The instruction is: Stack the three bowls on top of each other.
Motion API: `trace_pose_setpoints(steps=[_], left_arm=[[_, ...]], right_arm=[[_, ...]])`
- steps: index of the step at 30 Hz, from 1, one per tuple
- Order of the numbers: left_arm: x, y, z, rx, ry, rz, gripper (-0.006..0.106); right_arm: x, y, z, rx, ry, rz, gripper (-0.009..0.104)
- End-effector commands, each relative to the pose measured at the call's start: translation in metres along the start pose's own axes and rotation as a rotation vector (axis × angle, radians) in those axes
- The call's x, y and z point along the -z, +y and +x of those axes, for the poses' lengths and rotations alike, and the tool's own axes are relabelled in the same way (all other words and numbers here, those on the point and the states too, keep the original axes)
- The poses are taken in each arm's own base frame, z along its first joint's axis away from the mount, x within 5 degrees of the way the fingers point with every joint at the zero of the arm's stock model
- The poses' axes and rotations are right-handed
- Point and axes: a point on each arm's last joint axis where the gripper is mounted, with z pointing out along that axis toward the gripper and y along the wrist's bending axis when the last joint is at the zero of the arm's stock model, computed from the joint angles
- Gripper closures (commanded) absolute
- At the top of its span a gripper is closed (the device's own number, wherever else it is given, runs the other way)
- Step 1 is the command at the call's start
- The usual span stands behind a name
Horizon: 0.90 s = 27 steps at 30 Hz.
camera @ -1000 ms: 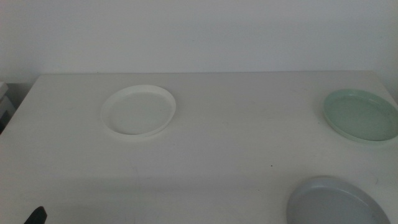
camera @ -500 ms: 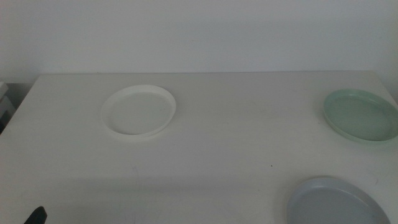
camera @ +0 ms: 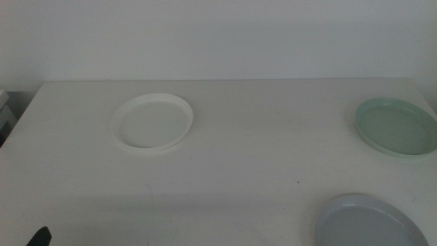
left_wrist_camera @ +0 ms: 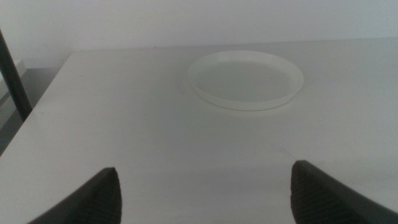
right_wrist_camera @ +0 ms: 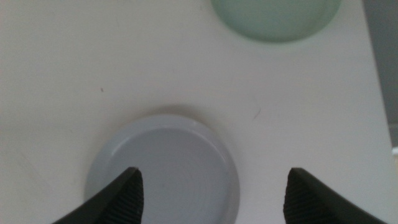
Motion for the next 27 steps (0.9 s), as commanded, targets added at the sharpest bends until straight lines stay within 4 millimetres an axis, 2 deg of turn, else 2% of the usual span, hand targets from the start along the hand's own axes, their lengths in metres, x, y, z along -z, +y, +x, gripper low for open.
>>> trace_pose_setpoints(steps=[1, 8, 20, 27], left_arm=[[0.002, 0.000, -0.009, 0.015, -0.097, -0.003, 0.001], [0.002, 0.000, -0.009, 0.015, -0.097, -0.003, 0.001], [0.002, 0.000, -0.009, 0.015, -0.097, -0.003, 0.001], [0.002, 0.000, -0.009, 0.015, -0.097, -0.003, 0.001]], right_arm=[[-0.002, 0.000, -0.013, 0.016, -0.026, 0.013, 0.038], [-0.041, -0.002, -0.016, 0.010, 0.133, 0.026, 0.038], [-0.121, -0.010, 0.018, -0.008, 0.314, 0.047, 0.040], [-0.157, -0.021, 0.031, -0.046, 0.379, 0.070, 0.046]])
